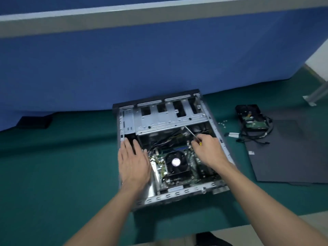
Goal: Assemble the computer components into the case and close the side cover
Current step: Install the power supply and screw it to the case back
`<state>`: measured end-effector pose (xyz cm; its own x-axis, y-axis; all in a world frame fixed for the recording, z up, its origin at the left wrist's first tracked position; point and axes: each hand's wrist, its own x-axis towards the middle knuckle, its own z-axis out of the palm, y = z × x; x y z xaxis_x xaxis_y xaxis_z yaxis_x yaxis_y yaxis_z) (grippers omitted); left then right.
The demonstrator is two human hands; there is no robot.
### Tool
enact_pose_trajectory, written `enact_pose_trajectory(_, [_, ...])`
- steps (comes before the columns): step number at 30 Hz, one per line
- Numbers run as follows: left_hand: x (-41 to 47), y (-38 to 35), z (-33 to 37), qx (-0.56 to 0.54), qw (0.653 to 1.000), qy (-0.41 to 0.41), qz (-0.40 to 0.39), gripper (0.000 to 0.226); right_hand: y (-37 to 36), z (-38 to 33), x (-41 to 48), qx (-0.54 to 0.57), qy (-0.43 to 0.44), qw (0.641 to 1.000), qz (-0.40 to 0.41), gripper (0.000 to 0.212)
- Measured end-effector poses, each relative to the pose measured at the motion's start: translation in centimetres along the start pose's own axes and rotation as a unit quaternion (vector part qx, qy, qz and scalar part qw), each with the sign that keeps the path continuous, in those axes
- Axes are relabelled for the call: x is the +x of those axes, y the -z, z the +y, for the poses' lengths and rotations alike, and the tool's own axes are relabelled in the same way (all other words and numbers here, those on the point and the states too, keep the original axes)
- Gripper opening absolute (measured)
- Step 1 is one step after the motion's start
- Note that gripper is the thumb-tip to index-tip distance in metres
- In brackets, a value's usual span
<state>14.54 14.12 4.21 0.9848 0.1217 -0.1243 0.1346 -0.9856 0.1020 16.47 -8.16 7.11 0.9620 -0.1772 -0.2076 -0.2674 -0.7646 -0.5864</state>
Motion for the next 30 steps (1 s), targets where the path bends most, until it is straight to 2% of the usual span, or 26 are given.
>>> enact_pose_trajectory(5, [2.5, -0.4, 9.4, -0.011, 0.993, -0.117, -0.008, 0.062, 5.4, 6.7, 2.1, 0.051, -0.016, 0.998, 0.041, 0.031])
enact_pose_trajectory(9, [4.4, -1.1, 16.3, -0.035, 0.984, -0.172, -0.043, 0.060, 7.3, 12.0, 5.2, 0.066, -0.065, 0.996, 0.012, 0.022])
enact_pose_trajectory(14, [5.7, -1.7, 20.4, -0.002, 0.988, -0.135, -0.080, 0.058, 6.7, 16.6, 10.2, 0.023, -0.108, 0.994, -0.015, 0.011])
enact_pose_trajectory(18, [5.7, -1.5, 20.5, 0.025, 0.989, -0.126, -0.067, 0.059, 5.3, 17.5, 14.0, -0.016, -0.105, 0.994, -0.013, 0.006])
enact_pose_trajectory(23, [5.9, -1.4, 20.7, -0.017, 0.994, -0.090, -0.063, 0.057, 3.6, 16.8, 17.2, -0.044, -0.136, 0.990, -0.006, 0.018])
enact_pose_trajectory(30, [5.8, -1.4, 20.6, -0.014, 0.996, -0.076, -0.039, 0.056, 2.1, 17.0, 19.2, -0.114, -0.149, 0.982, -0.010, 0.026])
